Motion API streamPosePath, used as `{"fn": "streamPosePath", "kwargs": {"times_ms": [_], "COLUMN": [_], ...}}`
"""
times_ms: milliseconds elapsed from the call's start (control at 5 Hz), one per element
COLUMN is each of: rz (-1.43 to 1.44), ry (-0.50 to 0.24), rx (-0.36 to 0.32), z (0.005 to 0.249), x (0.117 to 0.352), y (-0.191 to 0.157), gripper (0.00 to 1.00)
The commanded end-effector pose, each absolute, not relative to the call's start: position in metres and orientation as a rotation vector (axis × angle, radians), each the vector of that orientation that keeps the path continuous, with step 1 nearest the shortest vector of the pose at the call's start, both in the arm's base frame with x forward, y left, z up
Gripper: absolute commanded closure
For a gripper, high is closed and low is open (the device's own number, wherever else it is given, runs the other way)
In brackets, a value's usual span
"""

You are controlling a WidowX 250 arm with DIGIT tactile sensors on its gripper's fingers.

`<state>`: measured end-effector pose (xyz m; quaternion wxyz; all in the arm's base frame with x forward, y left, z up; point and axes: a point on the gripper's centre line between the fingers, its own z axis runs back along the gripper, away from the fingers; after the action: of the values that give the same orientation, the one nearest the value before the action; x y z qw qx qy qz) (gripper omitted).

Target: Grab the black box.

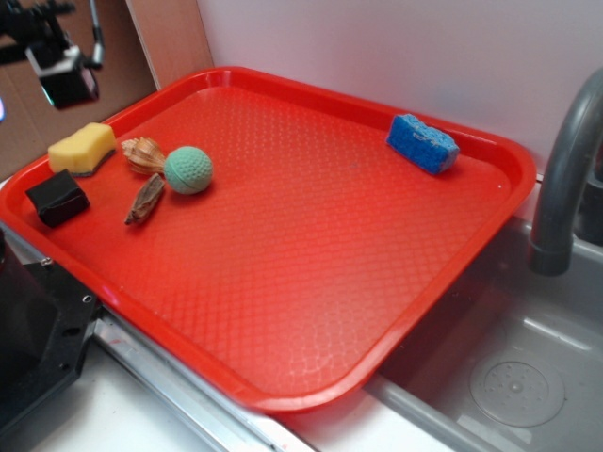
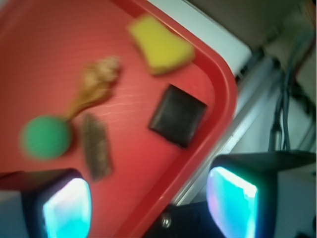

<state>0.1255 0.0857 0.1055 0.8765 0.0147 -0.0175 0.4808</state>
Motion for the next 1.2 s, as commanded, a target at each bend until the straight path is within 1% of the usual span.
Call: {"fn": "streamPosePath", "kwargs": {"times_ms": [0,200,400,600,800,1000], "rz": [1.213,1.273,1.266,1.270,1.238,1.223], "ry": [-0.018,-0.015,-0.039,-0.019,-0.015,0.009], "rx": [0.067,0.080,0.091,0.114,0.121,0.118], "z": [0.062,0.051,0.046,0.040,0.038,0.031], "x": [0.108,0.101,0.110,0.116,0.125,0.130], "y": [0.112,0.120,0.118,0.116,0.120,0.120], "gripper": [0.00,0.00,0.00,0.00,0.00,0.00]}}
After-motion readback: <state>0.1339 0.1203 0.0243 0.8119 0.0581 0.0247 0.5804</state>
